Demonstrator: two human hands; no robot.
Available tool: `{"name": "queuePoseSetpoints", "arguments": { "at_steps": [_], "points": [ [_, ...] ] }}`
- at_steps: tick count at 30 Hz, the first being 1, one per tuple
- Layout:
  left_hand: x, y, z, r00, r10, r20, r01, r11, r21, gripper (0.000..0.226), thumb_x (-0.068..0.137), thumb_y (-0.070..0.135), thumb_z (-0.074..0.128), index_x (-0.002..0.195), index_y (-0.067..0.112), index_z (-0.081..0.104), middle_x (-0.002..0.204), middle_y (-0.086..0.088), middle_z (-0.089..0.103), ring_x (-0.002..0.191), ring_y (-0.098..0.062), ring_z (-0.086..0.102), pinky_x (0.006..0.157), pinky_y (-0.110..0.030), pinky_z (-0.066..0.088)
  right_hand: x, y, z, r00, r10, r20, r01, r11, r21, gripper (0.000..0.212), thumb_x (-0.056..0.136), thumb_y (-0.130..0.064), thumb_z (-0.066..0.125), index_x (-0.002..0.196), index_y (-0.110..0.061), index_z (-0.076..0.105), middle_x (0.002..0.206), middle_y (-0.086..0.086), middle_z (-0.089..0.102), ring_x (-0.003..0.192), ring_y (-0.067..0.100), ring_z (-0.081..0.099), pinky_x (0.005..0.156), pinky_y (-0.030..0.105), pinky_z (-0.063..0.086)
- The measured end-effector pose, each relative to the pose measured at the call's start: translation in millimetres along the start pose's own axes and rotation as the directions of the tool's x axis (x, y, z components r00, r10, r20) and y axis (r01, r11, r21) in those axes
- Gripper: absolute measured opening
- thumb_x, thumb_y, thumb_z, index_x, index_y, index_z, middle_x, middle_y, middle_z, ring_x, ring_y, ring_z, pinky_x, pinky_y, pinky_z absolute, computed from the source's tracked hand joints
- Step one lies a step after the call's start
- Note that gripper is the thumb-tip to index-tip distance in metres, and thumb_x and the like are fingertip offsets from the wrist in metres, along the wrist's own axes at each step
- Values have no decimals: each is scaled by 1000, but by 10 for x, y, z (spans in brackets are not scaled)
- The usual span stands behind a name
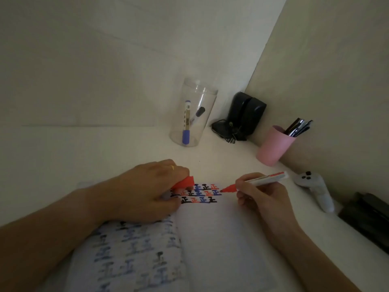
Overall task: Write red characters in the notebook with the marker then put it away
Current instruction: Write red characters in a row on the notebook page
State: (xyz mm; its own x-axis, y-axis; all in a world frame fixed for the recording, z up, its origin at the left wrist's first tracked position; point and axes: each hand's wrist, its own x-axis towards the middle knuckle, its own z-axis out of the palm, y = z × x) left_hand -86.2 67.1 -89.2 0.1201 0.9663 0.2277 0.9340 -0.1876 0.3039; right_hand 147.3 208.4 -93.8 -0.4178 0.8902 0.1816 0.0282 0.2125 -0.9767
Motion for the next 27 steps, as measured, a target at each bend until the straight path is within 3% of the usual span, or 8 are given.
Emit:
{"name": "queuePoseSetpoints", "arguments": {
  "at_steps": [8,19,27],
  "points": [
    [19,-9,23,999,34,-17,-34,999,7,43,82,50,40,108,21,58,95,3,57,87,-17,60,81,-44,53,-31,57,24,997,-75,20,77,987,-145,10,84,6,69,79,-1,73,62,15,69,56,22,60,52,30,52],
    [22,-10,9,1000,19,5,-19,1000,9,52,80,55,36,113,23,59,98,3,59,90,-17,61,82,-44,54,-27,67,31,995,-77,59,88,972,-217,6,85,1,72,81,-1,75,69,27,70,56,22,62,54,31,52],
    [10,-11,14,1000,27,-11,-27,1000,-1,48,82,53,39,111,21,59,95,3,58,88,-18,61,81,-44,53,-14,82,19,999,-53,9,54,978,-201,6,84,1,71,80,-1,74,66,22,71,55,20,61,53,29,53]
  ]
}}
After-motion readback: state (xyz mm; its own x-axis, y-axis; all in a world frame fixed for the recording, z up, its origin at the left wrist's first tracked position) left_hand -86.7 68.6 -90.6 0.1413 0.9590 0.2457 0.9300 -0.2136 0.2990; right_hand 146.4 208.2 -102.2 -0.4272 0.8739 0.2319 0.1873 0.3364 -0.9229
